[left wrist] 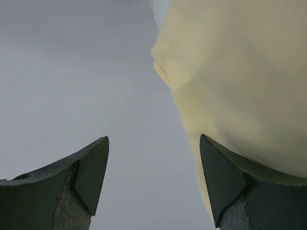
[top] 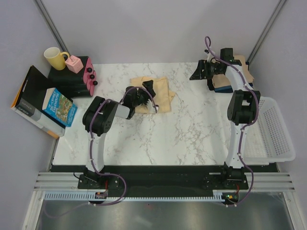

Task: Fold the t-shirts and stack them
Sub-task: Fold the tshirt

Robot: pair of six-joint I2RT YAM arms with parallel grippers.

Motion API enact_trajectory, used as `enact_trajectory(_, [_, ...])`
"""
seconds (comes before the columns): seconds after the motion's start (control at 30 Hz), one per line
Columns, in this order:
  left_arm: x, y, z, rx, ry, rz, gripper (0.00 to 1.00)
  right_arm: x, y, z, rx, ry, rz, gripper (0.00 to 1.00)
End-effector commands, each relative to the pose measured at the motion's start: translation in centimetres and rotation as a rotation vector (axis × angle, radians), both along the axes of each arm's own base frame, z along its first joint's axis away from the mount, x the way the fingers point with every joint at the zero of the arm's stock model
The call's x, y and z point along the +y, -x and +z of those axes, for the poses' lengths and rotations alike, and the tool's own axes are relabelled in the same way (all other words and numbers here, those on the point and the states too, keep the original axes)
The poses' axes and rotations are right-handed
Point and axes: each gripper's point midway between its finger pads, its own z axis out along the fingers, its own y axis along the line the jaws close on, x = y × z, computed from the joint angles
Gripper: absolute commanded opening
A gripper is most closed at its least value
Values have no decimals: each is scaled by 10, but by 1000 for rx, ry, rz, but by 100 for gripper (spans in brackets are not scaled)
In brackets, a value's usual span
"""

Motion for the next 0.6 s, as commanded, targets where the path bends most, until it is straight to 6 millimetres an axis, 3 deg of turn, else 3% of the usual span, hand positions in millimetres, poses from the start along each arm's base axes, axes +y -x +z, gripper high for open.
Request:
enact_trajectory(0.0, [-61,49,57,0,147,-158,83,6,2,28,-61,-8,14,90])
enact_trajectory(0.07, [-86,78,72,3,176,-242,83,11,3,22,-28,-43,17,89])
enact_trajectory(0.1, [-91,92,66,20,177,-263,83,17,5,20,3,-77,10,88])
enact_trajectory(0.17, [-109,114,78,18,204,-308,83,27,7,15,50,-131,9,88])
enact_trajectory(0.23, [-118,131,78,41,212,-324,84,35,8,9,100,-184,-7,87])
enact_trajectory(0.33, [-120,144,73,71,182,-331,84,44,6,1,133,-223,-12,86])
enact_trajectory(0.37, [-119,146,67,78,161,-326,84,58,8,-4,143,-225,12,86])
enact_trajectory(0.57, [-108,150,23,161,40,-263,88,66,-5,8,98,-241,19,86])
